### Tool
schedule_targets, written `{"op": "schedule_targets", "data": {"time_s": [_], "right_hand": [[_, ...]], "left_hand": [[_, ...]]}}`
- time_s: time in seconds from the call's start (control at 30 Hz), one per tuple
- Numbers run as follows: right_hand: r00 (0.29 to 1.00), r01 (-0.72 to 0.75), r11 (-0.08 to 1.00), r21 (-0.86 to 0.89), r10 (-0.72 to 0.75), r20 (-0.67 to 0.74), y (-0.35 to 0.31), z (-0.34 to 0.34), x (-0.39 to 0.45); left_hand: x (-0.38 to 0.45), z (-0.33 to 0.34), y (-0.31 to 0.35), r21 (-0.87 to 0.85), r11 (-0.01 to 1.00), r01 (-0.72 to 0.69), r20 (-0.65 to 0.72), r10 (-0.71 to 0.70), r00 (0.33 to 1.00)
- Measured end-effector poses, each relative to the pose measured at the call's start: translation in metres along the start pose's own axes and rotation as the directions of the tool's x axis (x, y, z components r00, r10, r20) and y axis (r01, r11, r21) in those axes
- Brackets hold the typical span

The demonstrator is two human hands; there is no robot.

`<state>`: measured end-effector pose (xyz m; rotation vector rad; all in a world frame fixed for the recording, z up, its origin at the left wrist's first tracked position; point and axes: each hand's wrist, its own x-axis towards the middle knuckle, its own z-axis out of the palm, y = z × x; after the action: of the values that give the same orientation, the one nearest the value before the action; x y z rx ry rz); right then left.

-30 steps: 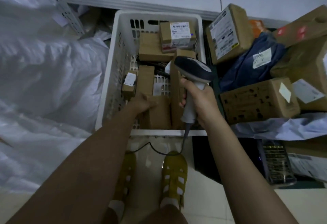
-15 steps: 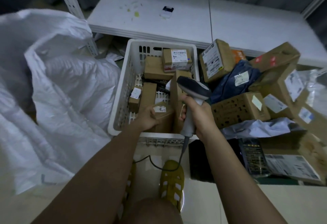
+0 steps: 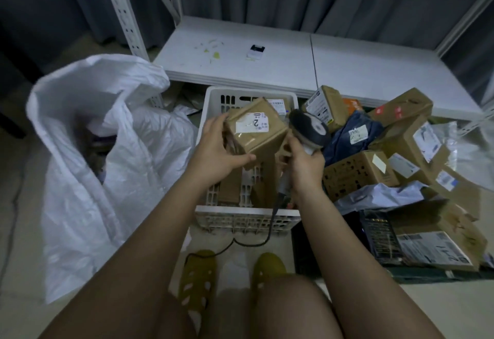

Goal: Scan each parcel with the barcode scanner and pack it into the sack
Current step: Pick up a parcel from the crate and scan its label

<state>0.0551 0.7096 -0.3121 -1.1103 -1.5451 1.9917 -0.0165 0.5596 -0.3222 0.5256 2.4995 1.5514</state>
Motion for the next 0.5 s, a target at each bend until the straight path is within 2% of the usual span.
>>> {"op": "schedule_targets", "data": {"time_s": [0.1, 0.17, 0.23, 0.33, 0.4, 0.43, 0.5], "right_hand": [[0.987, -0.025, 0.999, 0.047, 0.017, 0.159, -0.026, -0.003, -0.009], [0.957, -0.056, 0.998, -0.017, 0.059, 0.284, -0.034, -0.005, -0.019], [0.945, -0.083, 0.993, -0.082, 0.105, 0.311, -0.03, -0.006, -0.029], [0.939, -0.147, 0.987, -0.067, 0.161, 0.303, -0.021, -0.006, -0.04], [0.942, -0.139, 0.988, -0.067, 0.153, 0.3, -0.018, -0.009, -0.043], [0.947, -0.122, 0.99, -0.072, 0.138, 0.291, -0.015, -0.011, -0.044], [0.95, -0.09, 0.993, -0.07, 0.107, 0.293, -0.01, -0.014, -0.044]], "left_hand": [[-0.029, -0.02, 0.02, 0.015, 0.989, -0.144, 0.015, 0.144, 0.989], [-0.042, -0.027, 0.019, 0.03, 0.977, -0.211, 0.049, 0.21, 0.977], [-0.049, -0.031, 0.014, 0.079, 0.959, -0.271, 0.095, 0.263, 0.96], [-0.058, -0.032, 0.006, 0.142, 0.938, -0.317, 0.174, 0.291, 0.941], [-0.063, -0.029, 0.007, 0.034, 0.969, -0.245, 0.18, 0.235, 0.955], [-0.065, -0.027, 0.011, -0.07, 0.986, -0.15, 0.154, 0.159, 0.975], [-0.064, -0.023, 0.019, -0.281, 0.959, 0.039, 0.04, -0.028, 0.999]]}}
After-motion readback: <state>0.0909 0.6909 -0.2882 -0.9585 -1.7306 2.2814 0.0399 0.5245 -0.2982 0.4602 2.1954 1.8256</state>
